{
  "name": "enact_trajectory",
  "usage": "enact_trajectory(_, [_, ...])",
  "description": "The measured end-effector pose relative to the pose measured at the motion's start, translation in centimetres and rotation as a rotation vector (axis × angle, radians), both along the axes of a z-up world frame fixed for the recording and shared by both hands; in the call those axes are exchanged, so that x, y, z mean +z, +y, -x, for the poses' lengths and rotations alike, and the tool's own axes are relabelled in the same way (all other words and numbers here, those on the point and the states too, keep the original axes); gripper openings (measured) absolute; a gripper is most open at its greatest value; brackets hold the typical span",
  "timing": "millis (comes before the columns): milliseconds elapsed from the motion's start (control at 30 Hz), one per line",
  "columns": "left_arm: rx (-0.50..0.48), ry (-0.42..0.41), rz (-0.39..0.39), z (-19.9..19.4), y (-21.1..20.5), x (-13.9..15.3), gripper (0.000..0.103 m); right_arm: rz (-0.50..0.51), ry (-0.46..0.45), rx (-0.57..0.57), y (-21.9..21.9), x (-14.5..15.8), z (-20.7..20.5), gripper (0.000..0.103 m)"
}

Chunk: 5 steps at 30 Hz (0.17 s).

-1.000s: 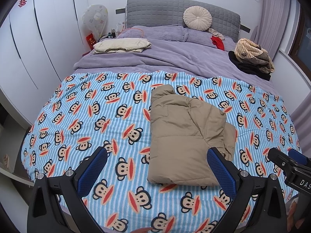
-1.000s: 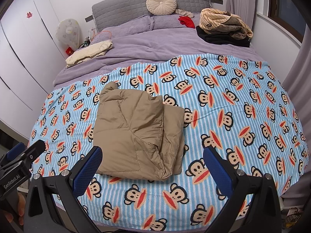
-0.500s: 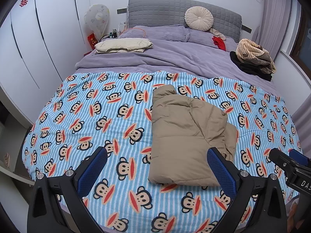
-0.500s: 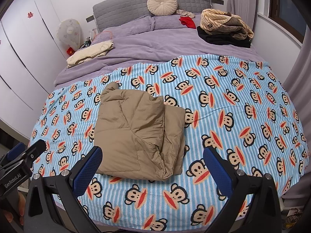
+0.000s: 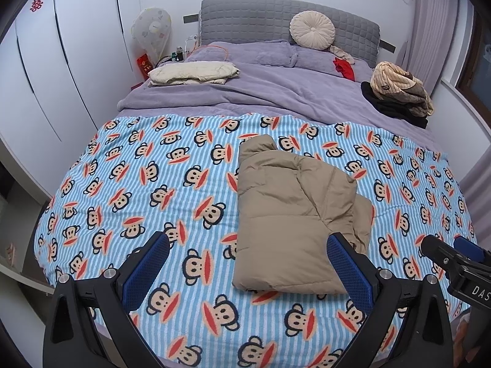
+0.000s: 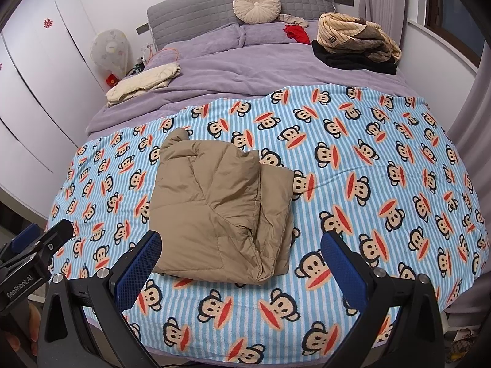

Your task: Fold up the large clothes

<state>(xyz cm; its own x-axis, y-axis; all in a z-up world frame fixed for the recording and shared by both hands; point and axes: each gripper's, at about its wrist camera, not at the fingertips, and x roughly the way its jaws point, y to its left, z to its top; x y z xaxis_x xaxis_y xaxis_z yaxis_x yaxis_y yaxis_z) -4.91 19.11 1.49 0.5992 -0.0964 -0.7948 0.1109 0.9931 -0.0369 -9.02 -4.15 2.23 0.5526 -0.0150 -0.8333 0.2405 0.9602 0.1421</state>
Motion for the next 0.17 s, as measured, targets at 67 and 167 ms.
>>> enact_trajectory(67, [-0.005,-0.001,0.003,-0.08,-0.01,0.05,0.103,0.0,0.0,-0.001,0.03,0.0,0.02,0.103])
enact_trajectory(167, [-0.007,0.002,0.008,-0.09,-0.04,0.03,0.103,-0.002,0.001,-0.002,0.02,0.0,0.01,0.103])
